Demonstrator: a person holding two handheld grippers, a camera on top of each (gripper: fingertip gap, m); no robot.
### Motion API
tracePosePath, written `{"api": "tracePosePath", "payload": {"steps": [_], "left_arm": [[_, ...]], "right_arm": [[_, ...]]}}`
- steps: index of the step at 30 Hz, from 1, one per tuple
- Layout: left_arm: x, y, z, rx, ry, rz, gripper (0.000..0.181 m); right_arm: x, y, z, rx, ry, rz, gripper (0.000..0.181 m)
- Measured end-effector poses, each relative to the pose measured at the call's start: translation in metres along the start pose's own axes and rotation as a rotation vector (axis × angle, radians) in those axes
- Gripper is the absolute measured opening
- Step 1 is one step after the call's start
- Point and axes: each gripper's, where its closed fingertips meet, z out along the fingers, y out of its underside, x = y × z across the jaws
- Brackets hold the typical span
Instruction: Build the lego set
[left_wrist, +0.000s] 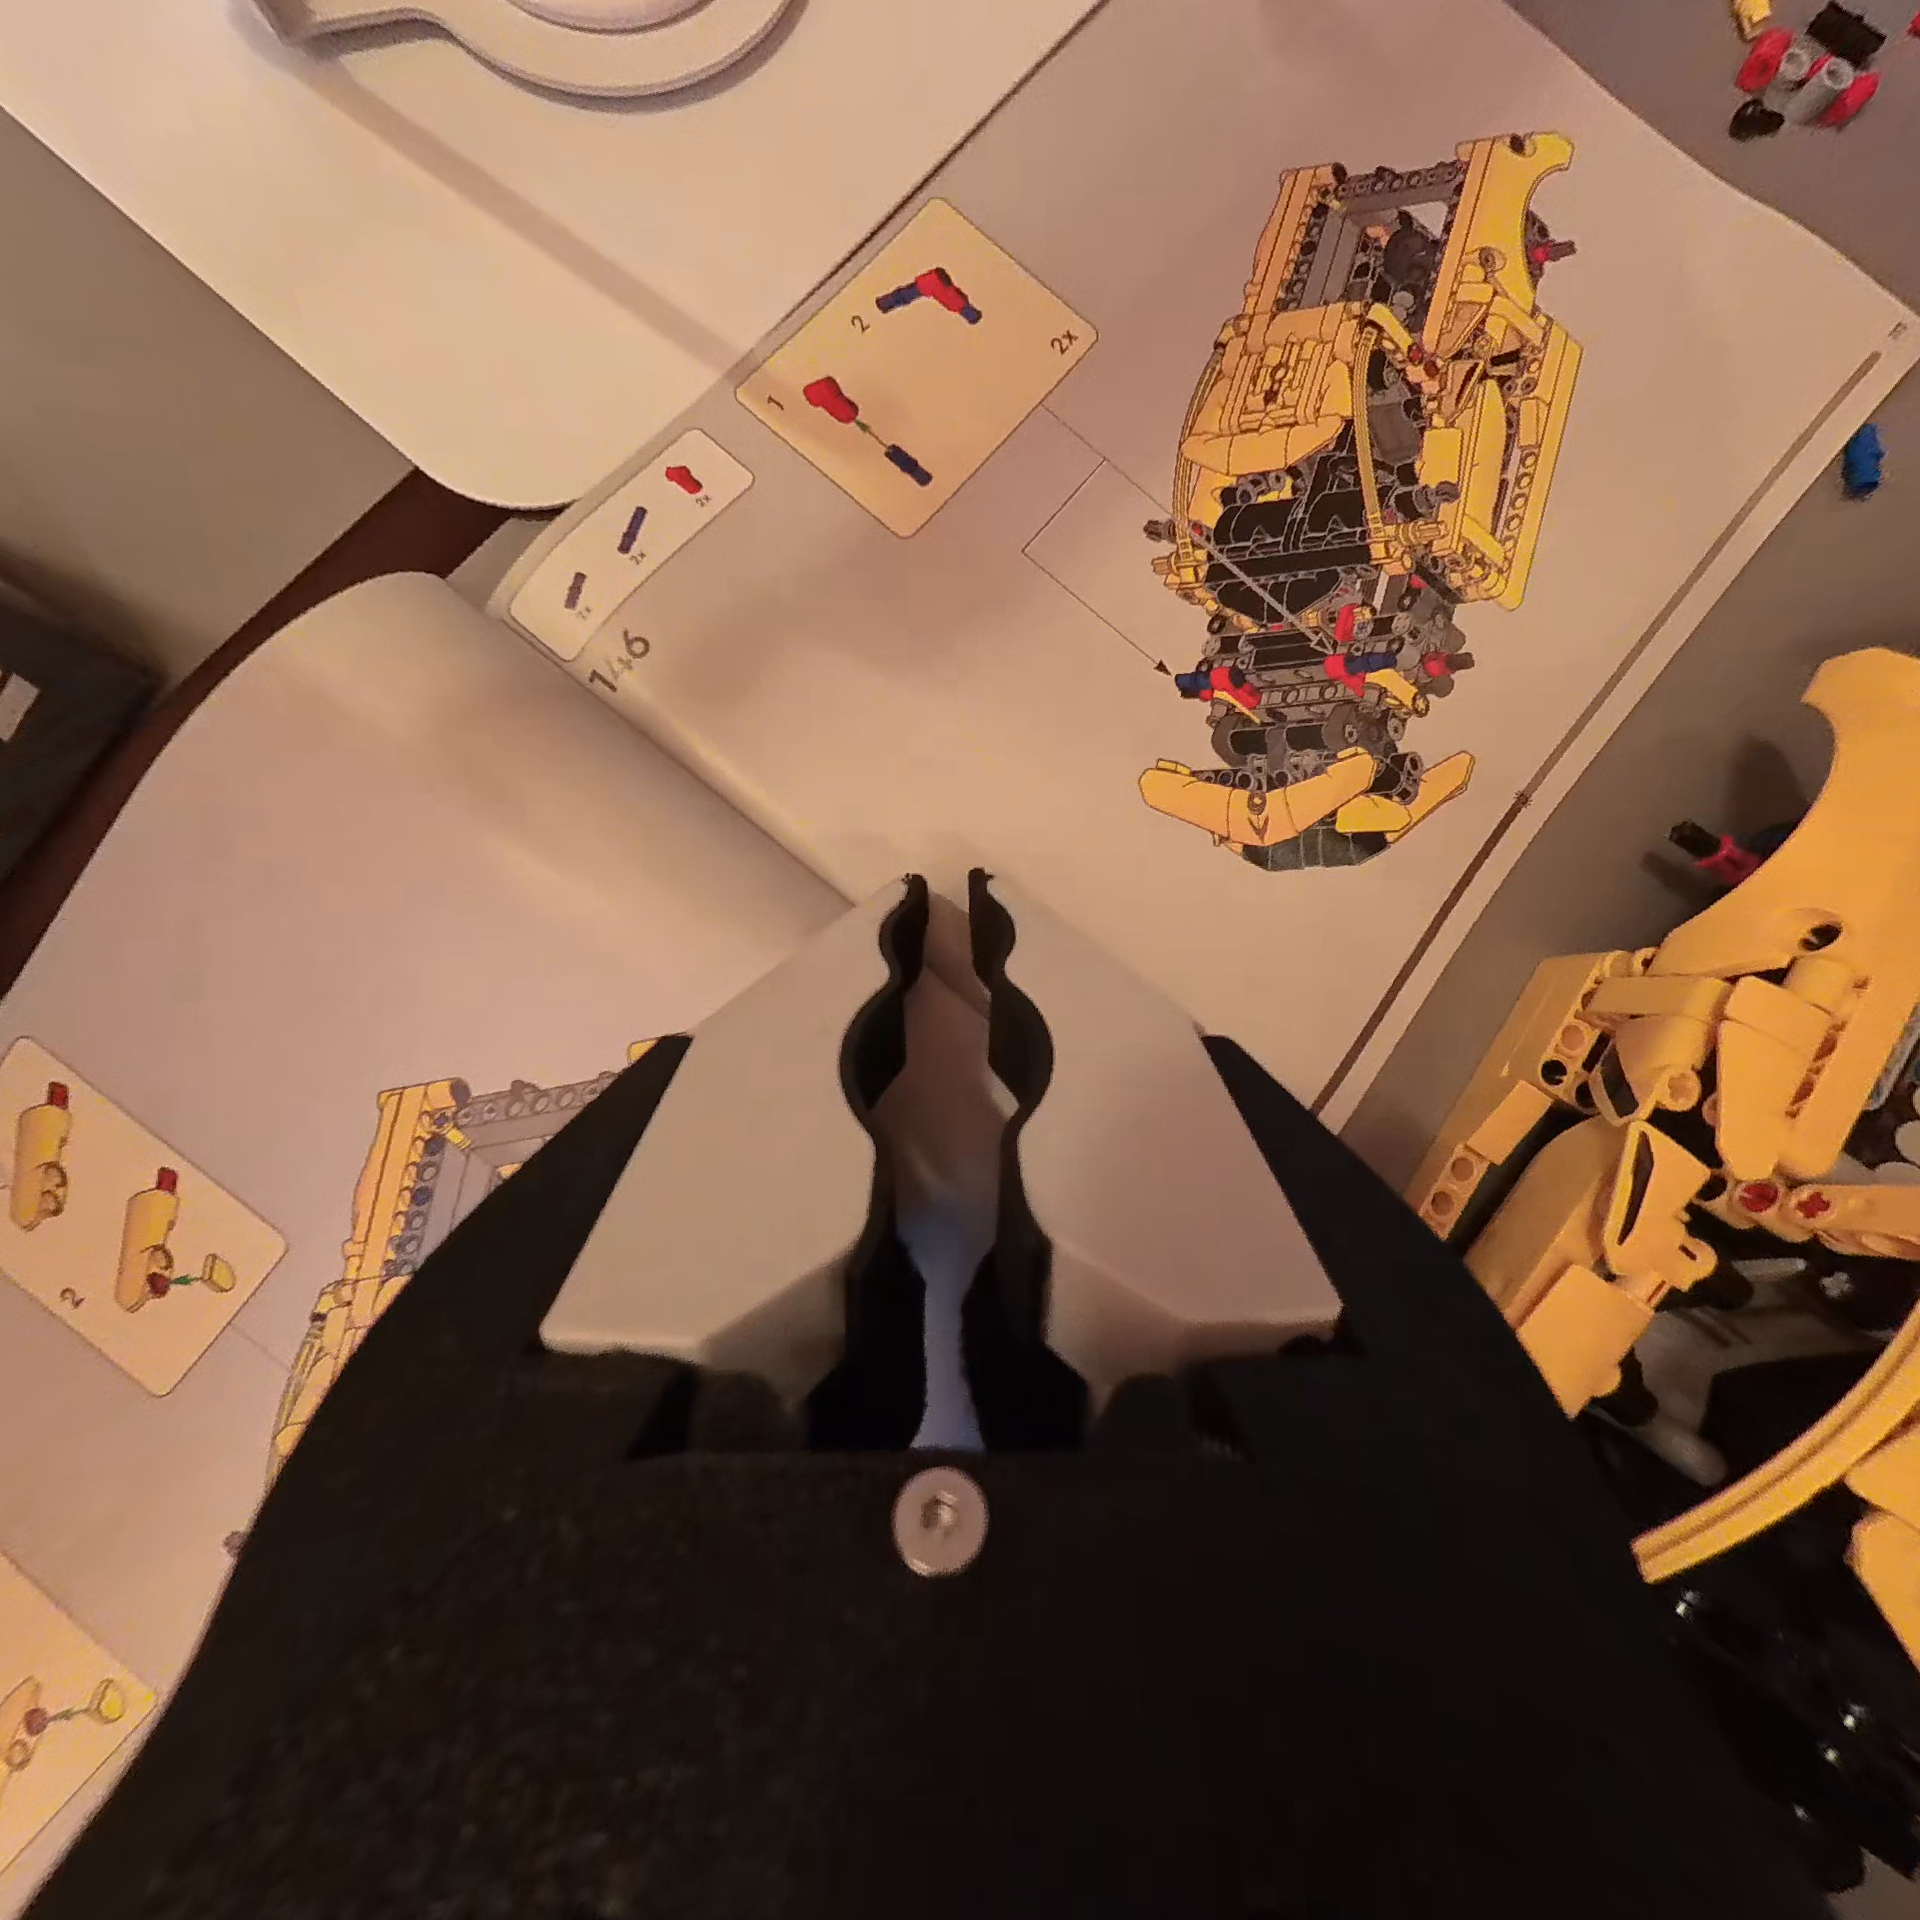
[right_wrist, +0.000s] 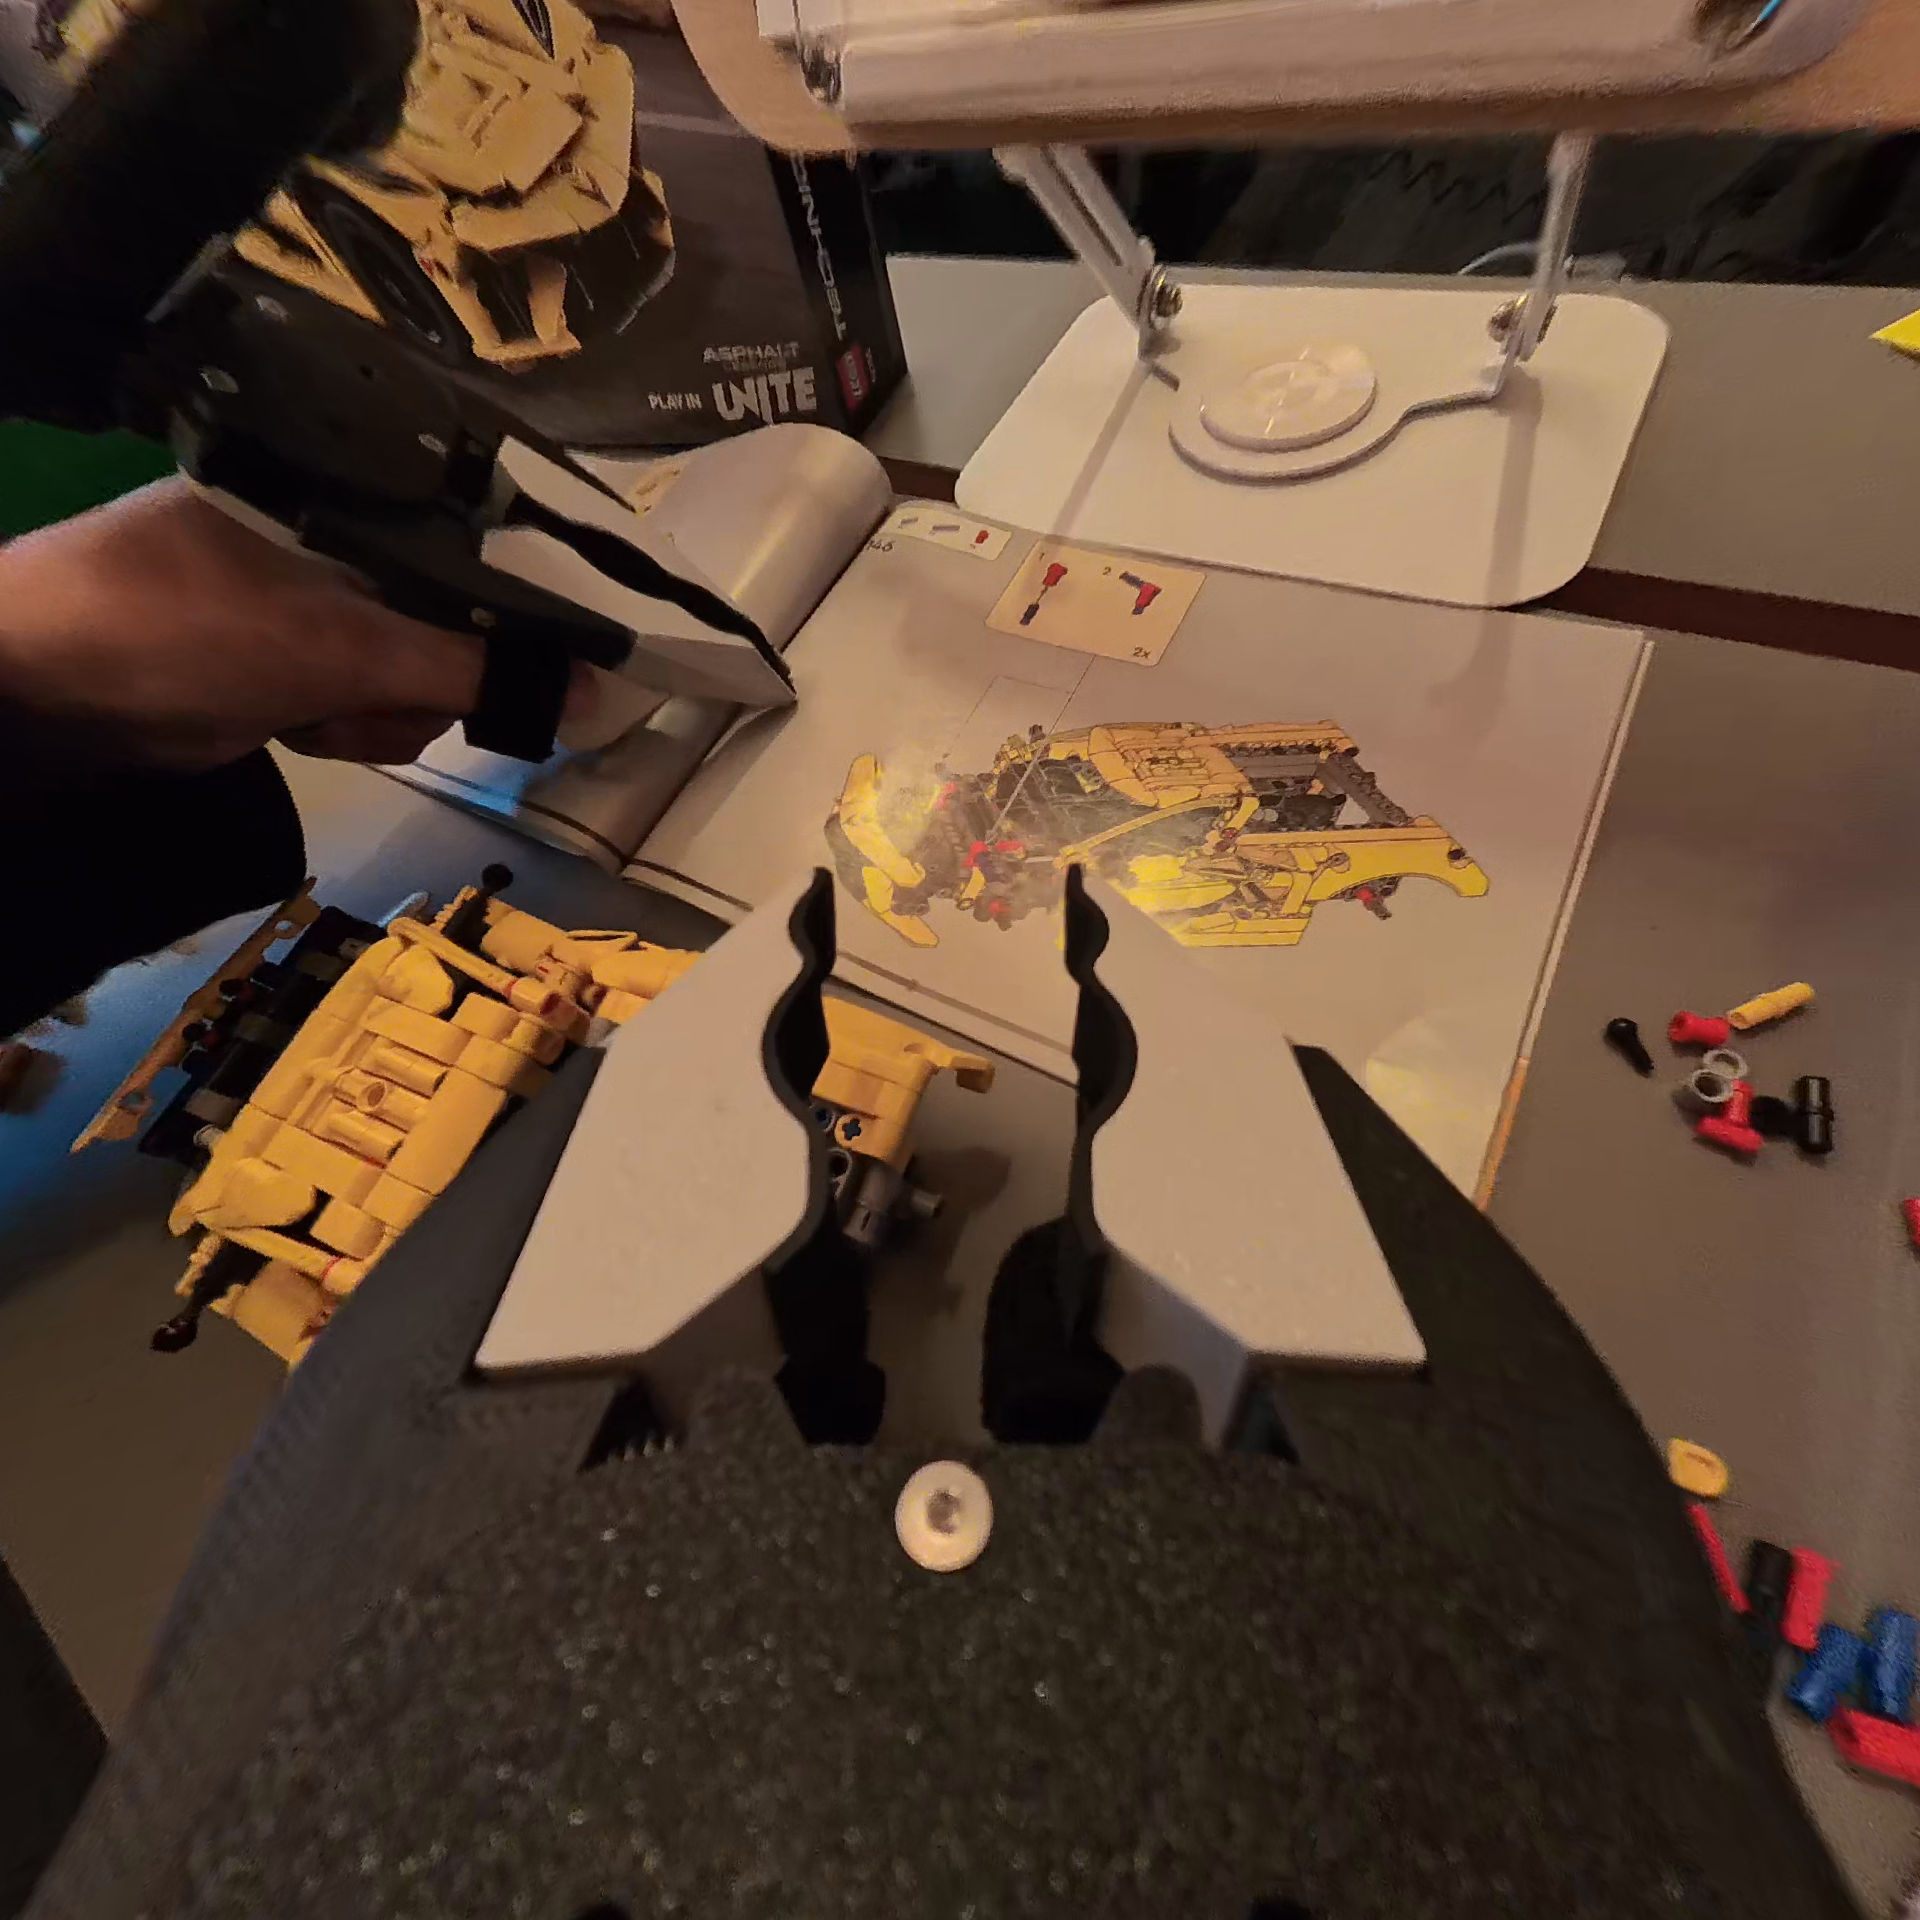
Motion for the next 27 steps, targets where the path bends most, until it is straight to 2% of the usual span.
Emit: {"api": "tracePosePath", "payload": {"steps": [2, 3, 6, 8, 11, 15, 19, 22, 24, 27], "left_arm": [[-0.001, -0.001, -0.001, 0.010, -0.006, -0.002, 0.008], [-0.001, -0.001, -0.002, 0.018, -0.011, -0.005, 0.007], [-0.003, -0.002, -0.007, 0.044, -0.020, -0.042, 0.009], [-0.004, -0.001, -0.011, 0.058, -0.019, -0.056, 0.012], [-0.006, 0.002, -0.018, 0.051, -0.015, -0.057, 0.015], [-0.007, 0.002, -0.042, 0.072, -0.051, -0.097, 0.026], [0.002, -0.011, -0.093, 0.302, -0.091, -0.161, 0.025], [0.009, -0.001, -0.114, 0.407, -0.092, -0.200, 0.025], [0.009, 0.013, -0.118, 0.421, -0.095, -0.216, 0.025], [0.004, 0.030, -0.120, 0.432, -0.091, -0.242, 0.025]], "right_arm": [[0.013, -0.015, -0.018, 0.046, 0.040, -0.017, 0.046], [0.033, -0.019, -0.035, 0.044, 0.129, -0.046, 0.045], [0.081, -0.028, -0.104, 0.027, 0.318, -0.129, 0.039], [0.096, -0.016, -0.141, -0.033, 0.340, -0.106, 0.039], [0.097, 0.026, -0.165, -0.164, 0.279, -0.080, 0.036], [0.071, 0.092, -0.147, -0.307, 0.137, -0.130, 0.032], [0.036, 0.110, -0.113, -0.306, 0.024, 0.012, 0.025], [0.033, 0.118, -0.095, -0.353, 0.090, 0.056, 0.027], [0.041, 0.122, -0.091, -0.374, 0.191, 0.050, 0.024], [0.044, 0.129, -0.087, -0.404, 0.230, 0.073, 0.020]]}}
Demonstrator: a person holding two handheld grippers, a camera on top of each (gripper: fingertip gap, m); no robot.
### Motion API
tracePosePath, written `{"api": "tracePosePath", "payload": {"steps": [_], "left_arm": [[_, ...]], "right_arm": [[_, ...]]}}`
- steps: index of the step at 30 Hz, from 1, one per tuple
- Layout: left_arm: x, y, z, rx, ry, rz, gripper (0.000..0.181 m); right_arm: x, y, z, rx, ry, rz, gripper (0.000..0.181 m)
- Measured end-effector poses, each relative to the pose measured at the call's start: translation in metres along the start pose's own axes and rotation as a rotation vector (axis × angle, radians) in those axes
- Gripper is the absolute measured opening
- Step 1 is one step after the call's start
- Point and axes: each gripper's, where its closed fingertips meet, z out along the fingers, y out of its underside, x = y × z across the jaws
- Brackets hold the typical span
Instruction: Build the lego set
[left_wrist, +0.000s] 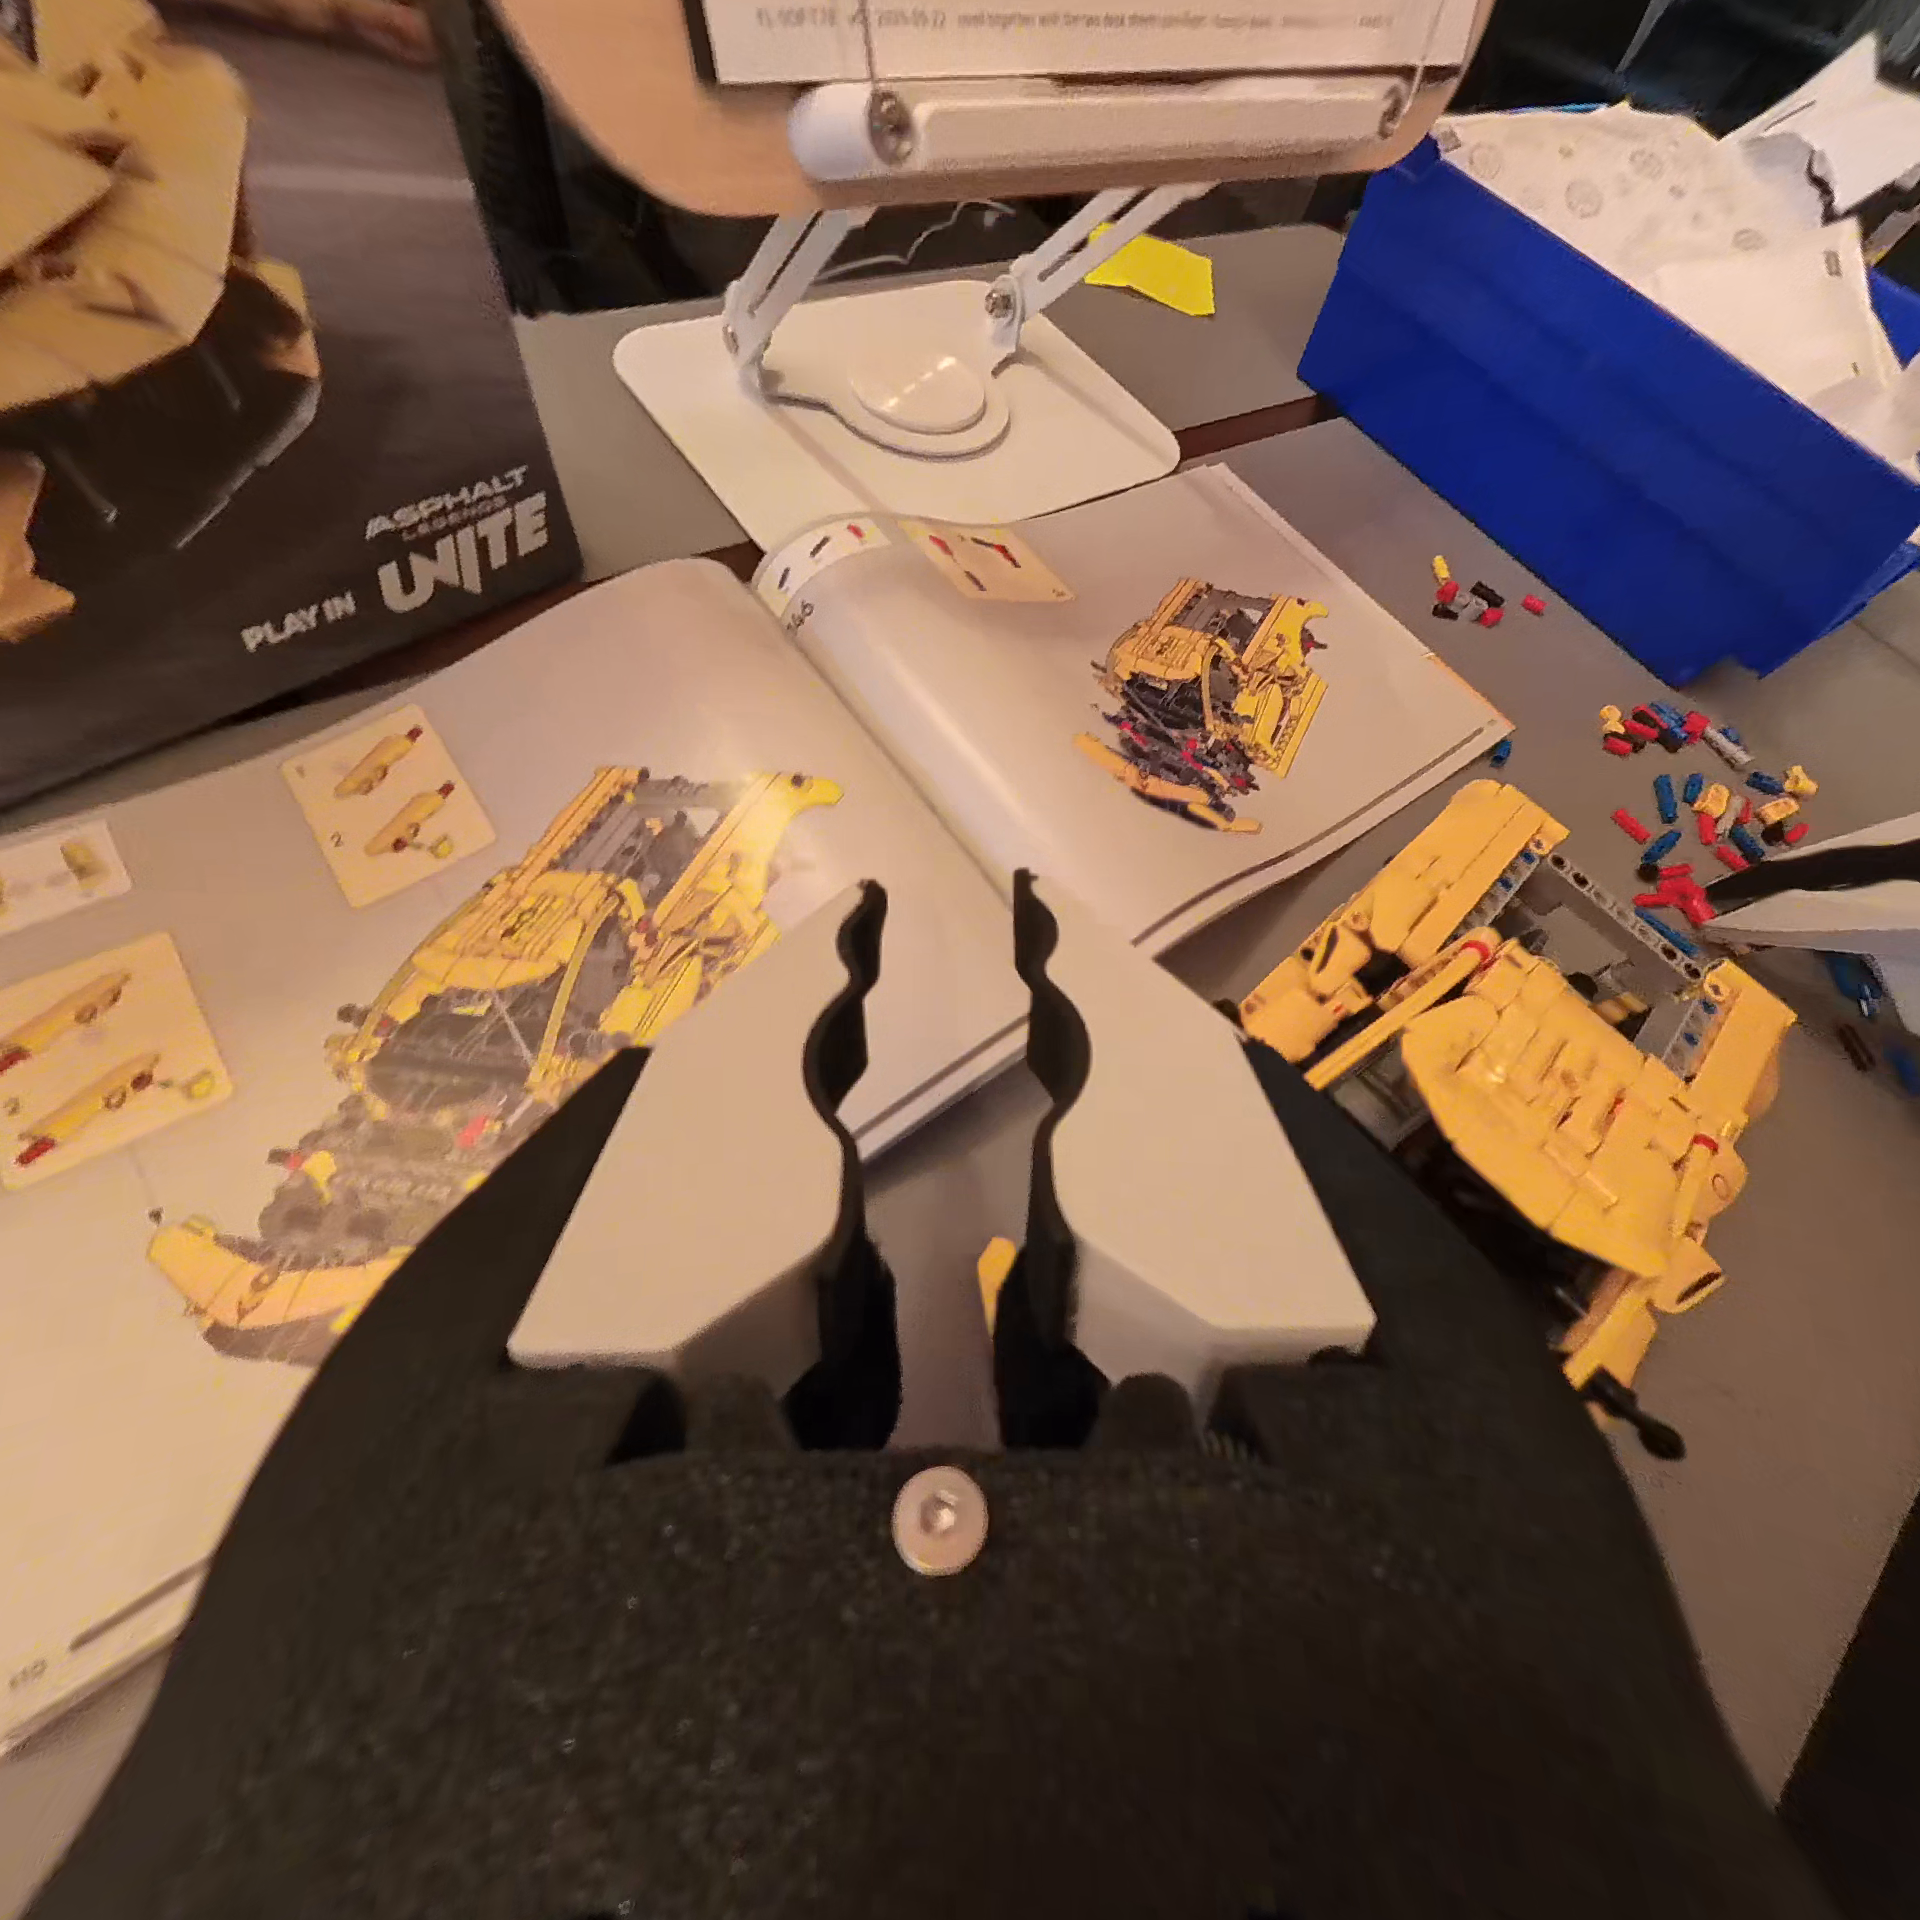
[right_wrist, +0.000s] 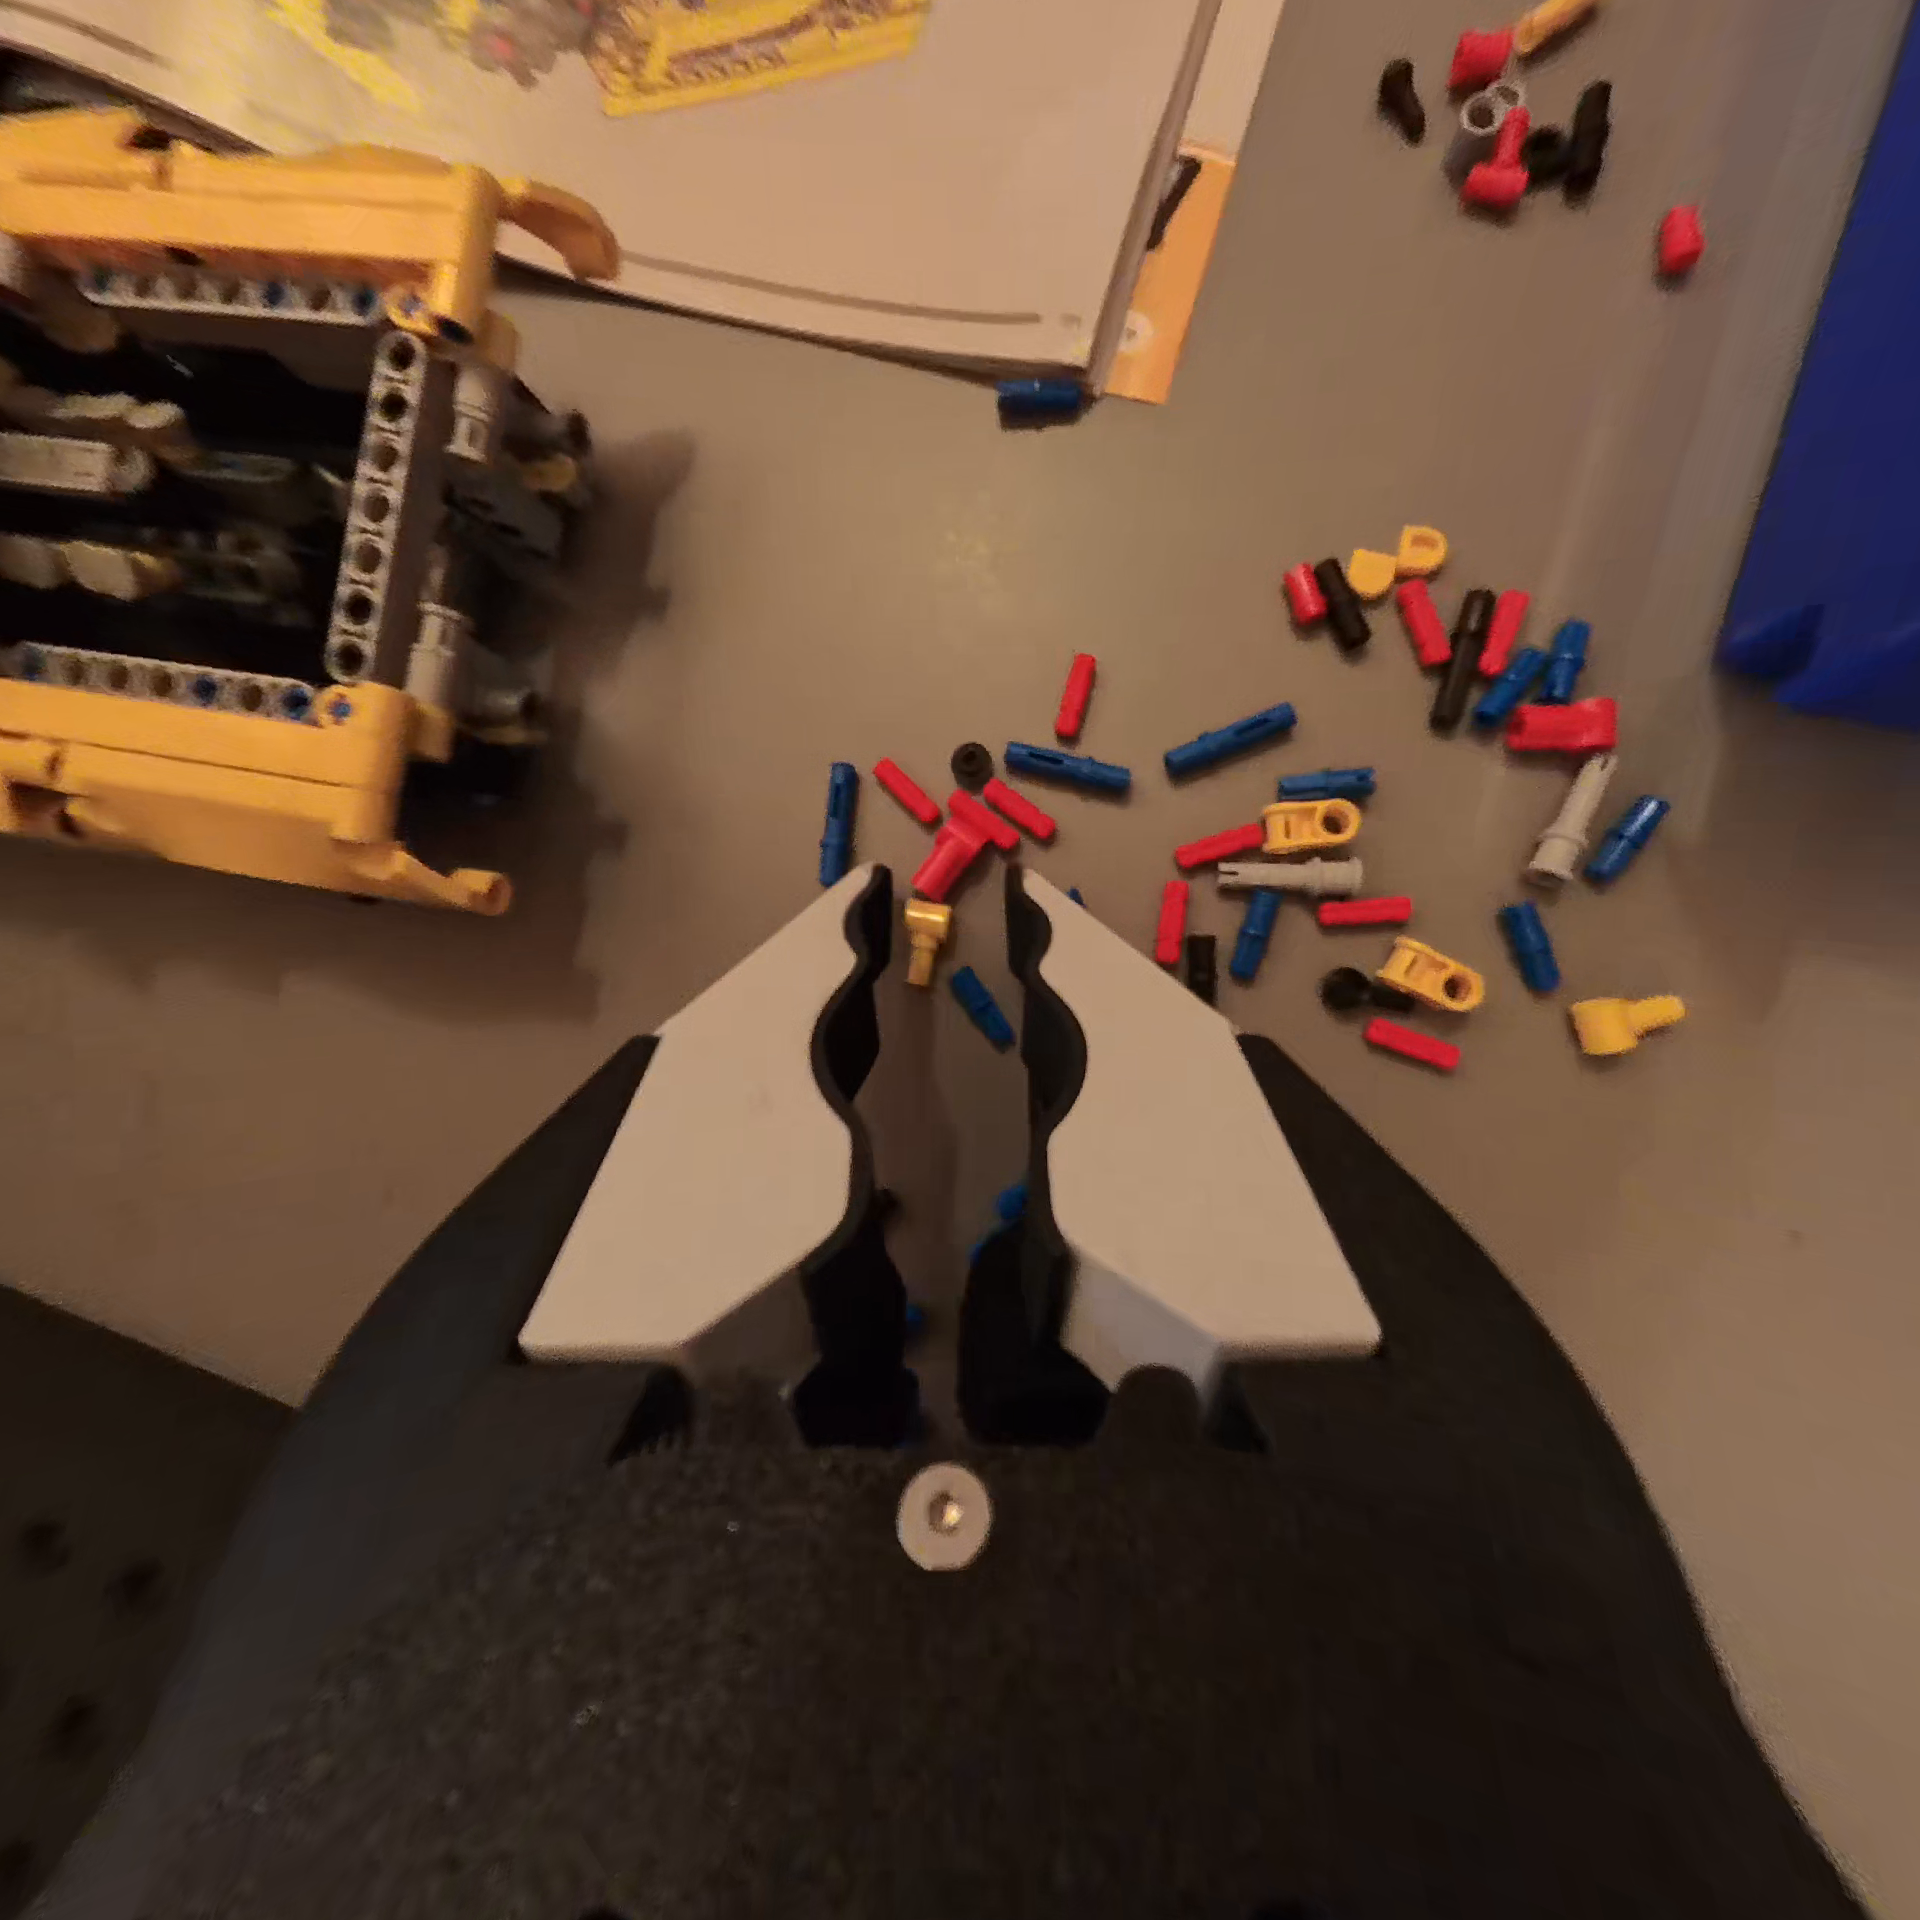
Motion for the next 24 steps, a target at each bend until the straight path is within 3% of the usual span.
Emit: {"api": "tracePosePath", "payload": {"steps": [6, 9, 11, 14, 17, 20, 24], "left_arm": [[-0.005, 0.002, -0.005, 0.020, 0.075, -0.090, 0.025], [-0.004, 0.001, -0.006, 0.030, 0.084, -0.064, 0.025], [-0.008, 0.003, -0.007, 0.025, 0.067, -0.046, 0.025], [-0.010, 0.001, -0.009, 0.040, 0.083, -0.075, 0.025], [-0.008, 0.000, -0.010, 0.043, 0.115, -0.111, 0.025], [-0.009, -0.001, -0.012, 0.050, 0.112, -0.109, 0.025], [-0.010, -0.001, -0.011, 0.050, 0.112, -0.109, 0.025]], "right_arm": [[-0.002, 0.000, 0.001, -0.015, 0.021, -0.020, 0.008], [-0.005, -0.007, -0.015, 0.010, 0.040, -0.067, 0.007], [-0.035, -0.014, -0.034, 0.049, -0.082, -0.171, 0.007], [-0.118, 0.014, -0.055, -0.003, -0.420, -0.436, 0.007], [-0.145, 0.027, -0.040, 0.009, -0.426, -0.500, 0.007], [-0.140, 0.039, -0.018, -0.053, -0.364, -0.508, 0.007], [-0.140, 0.044, -0.009, -0.063, -0.360, -0.526, 0.008]]}}
